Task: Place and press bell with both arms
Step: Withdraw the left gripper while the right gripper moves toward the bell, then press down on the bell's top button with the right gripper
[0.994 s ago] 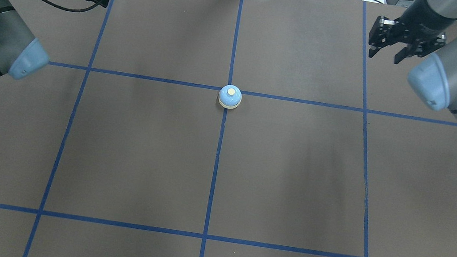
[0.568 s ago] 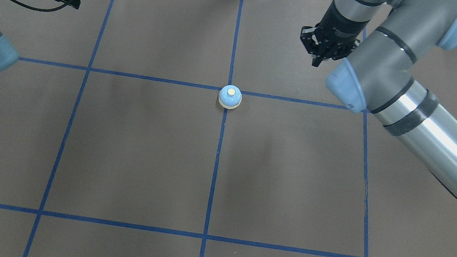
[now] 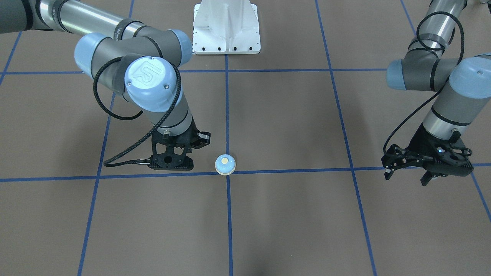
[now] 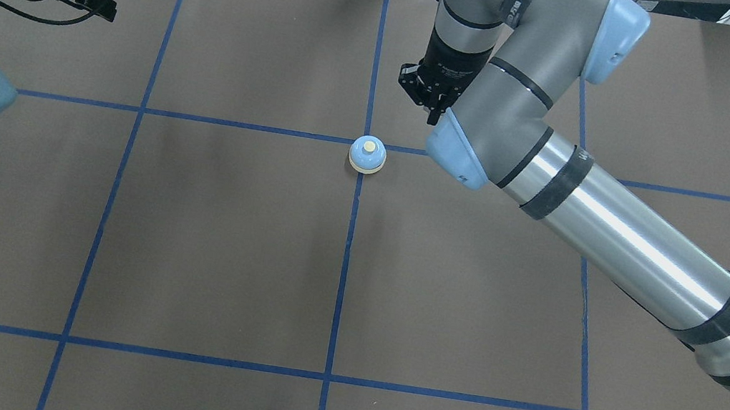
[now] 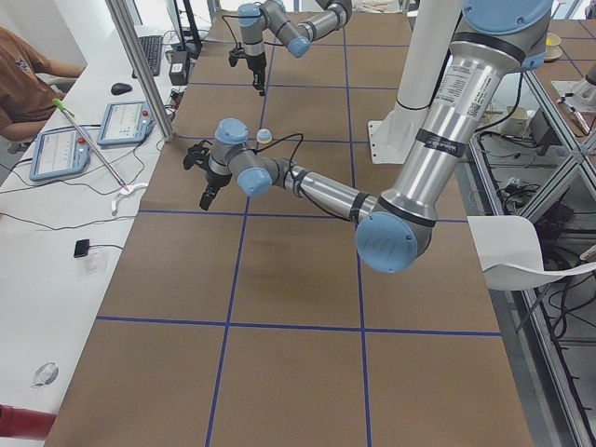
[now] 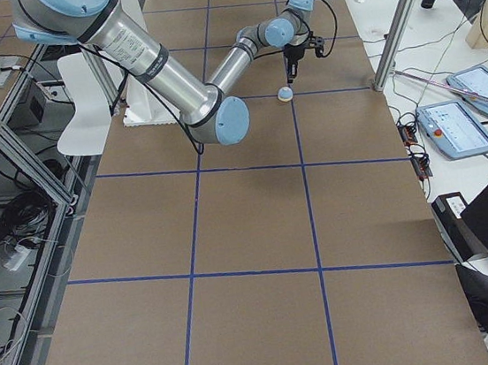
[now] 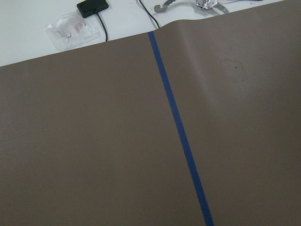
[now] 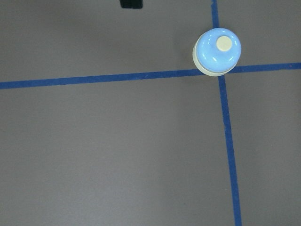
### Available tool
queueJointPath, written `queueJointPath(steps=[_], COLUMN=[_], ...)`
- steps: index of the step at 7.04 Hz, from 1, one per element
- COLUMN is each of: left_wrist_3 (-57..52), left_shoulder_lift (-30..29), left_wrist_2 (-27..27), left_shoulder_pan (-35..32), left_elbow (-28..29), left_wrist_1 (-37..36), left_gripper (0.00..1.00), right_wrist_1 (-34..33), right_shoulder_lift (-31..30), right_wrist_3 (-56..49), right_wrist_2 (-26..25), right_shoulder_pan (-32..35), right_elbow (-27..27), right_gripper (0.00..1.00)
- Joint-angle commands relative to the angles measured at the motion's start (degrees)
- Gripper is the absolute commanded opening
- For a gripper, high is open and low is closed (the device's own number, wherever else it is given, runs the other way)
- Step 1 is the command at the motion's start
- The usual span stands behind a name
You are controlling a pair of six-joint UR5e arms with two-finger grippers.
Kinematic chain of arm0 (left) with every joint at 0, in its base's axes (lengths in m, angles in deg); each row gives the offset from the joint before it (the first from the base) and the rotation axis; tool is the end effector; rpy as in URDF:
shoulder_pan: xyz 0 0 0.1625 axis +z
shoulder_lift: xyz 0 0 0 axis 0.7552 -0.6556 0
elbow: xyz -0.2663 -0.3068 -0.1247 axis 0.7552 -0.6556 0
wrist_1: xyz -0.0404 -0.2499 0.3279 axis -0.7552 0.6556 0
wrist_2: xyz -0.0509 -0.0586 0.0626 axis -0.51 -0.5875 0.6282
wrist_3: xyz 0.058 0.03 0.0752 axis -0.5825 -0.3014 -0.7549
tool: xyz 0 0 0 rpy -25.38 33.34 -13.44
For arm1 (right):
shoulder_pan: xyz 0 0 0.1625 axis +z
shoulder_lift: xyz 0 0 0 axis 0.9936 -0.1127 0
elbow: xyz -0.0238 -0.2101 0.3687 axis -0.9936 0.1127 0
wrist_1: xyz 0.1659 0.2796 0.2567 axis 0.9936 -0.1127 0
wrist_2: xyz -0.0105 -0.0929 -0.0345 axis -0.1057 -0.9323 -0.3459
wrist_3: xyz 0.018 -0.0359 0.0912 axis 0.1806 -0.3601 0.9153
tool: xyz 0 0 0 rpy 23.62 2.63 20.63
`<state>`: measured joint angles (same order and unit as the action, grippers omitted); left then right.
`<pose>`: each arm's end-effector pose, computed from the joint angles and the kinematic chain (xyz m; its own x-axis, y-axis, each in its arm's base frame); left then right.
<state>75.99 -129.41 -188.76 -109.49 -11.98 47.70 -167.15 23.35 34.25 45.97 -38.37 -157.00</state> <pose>0.2477 -0.6290 0.4209 0.7283 0.2318 -0.6448 0.1183 0.8844 0.4515 -0.4831 -0.5975 0.1733 0.7001 0.0849 0.7090 -0.0168 0.9946 -0.1026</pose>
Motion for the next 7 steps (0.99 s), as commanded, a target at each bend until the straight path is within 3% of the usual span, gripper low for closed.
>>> queueJointPath(steps=[1,7], left_wrist_3=[0.0,0.0], left_shoulder_lift=[0.2,0.2], left_wrist_2=[0.1,0.6], left_shoulder_pan=[0.2,0.6], left_elbow=[0.1,0.6], left_wrist_1=[0.1,0.2], left_gripper=[1.00,1.00], right_wrist_1=[5.9,11.4], right_shoulder_lift=[2.3,4.6], right_wrist_3=[3.2,3.3], right_wrist_2=[-0.1,-5.0], right_shoulder_pan=[-1.8,-5.1], right_elbow=[5.9,13.0], right_gripper=[0.00,0.00])
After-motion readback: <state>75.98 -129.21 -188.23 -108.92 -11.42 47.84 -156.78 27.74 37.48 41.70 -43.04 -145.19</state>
